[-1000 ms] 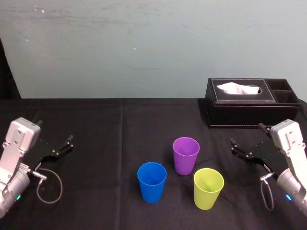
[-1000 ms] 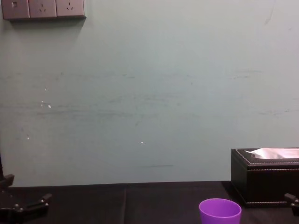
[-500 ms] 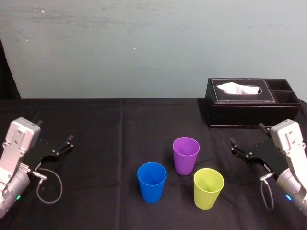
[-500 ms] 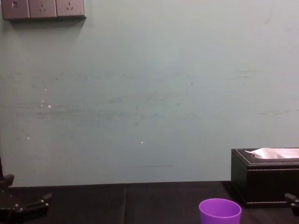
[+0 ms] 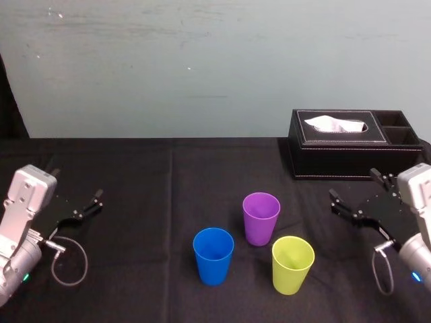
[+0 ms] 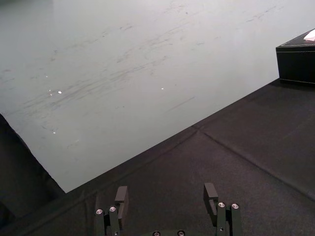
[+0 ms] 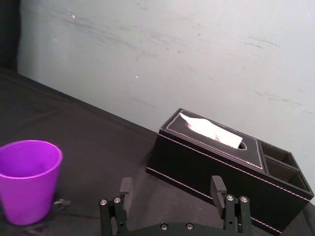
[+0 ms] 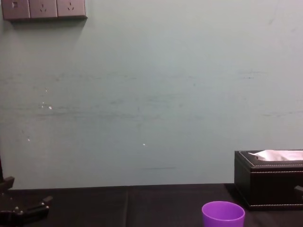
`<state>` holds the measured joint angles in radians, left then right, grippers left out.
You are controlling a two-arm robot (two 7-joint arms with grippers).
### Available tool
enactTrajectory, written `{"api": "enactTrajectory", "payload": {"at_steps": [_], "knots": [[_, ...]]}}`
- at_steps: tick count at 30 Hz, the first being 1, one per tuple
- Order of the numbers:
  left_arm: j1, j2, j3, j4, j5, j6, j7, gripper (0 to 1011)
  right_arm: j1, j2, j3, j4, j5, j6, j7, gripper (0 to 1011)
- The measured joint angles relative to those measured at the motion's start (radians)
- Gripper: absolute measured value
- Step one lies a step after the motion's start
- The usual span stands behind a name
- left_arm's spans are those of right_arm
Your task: Stack the three plastic cups sequentially using one hand.
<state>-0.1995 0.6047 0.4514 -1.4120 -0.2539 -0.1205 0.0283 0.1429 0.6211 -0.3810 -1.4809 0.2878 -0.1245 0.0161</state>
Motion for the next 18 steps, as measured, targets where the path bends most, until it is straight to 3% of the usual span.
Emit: {"api": "enactTrajectory", "payload": {"at_steps": [9,12,18], "knots": [[0.0,0.0,0.0,0.0,0.0,0.0,0.0,1000,-0.153,0.085,0.089,-0.164,0.104,0.064,0.063,1004],[0.0,0.0,0.0,0.0,0.0,0.0,0.0,1000,-0.245,0.129,0.14,-0.243,0.155,0.109,0.08,1004],[0.0,0.0,0.0,0.0,0.0,0.0,0.0,1000,-0.409,0.184,0.221,-0.352,0.231,0.164,0.099,1004]]}}
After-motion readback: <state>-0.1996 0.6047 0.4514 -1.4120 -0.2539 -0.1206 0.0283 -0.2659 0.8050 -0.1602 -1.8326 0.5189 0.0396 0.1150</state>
